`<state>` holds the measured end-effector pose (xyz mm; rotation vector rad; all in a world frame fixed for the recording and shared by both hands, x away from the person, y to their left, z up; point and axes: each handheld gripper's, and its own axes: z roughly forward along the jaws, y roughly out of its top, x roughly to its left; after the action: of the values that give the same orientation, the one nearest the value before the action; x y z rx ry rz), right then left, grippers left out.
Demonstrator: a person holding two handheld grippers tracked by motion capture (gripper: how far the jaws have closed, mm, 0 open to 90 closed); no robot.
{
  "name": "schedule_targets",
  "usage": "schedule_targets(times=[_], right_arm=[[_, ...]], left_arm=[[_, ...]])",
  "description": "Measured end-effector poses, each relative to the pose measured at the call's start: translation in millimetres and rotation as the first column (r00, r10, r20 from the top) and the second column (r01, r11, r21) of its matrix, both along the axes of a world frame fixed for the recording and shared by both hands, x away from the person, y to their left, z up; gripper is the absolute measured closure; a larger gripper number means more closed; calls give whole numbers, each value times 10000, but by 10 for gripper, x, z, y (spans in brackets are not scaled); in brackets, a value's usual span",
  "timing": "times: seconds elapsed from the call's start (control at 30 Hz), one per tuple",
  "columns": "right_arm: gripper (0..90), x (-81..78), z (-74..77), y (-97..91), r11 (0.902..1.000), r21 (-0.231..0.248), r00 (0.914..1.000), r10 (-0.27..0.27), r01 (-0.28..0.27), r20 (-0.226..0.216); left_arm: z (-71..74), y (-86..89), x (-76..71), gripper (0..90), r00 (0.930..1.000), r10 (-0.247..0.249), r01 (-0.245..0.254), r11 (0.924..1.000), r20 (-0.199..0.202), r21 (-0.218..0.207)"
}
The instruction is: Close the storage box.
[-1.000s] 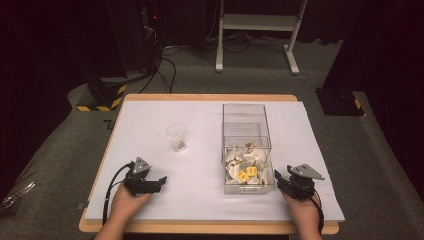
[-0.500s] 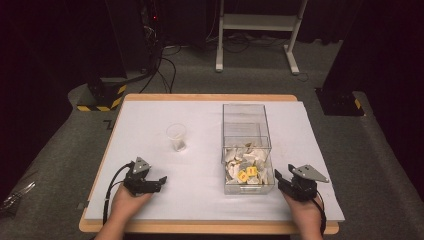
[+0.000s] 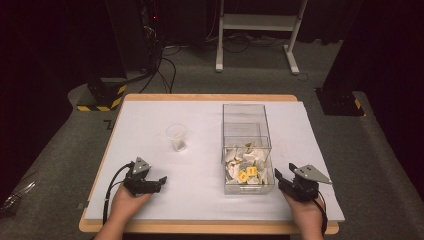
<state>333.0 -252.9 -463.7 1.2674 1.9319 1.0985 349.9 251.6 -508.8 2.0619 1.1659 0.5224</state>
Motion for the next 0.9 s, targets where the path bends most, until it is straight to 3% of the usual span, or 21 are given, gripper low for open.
schedule_targets(times=[0.47,0.9], right_arm=[[405,-149,172,-38,9995,307,9986,30,-46,532],[394,-305,262,-33,9991,398,9972,139,-168,728]], left_arm=[[-1,1,-1,181,10000,5,-5,10000,-11,-15],[-1,3,6,168,9999,-89,88,9999,-74,-54]])
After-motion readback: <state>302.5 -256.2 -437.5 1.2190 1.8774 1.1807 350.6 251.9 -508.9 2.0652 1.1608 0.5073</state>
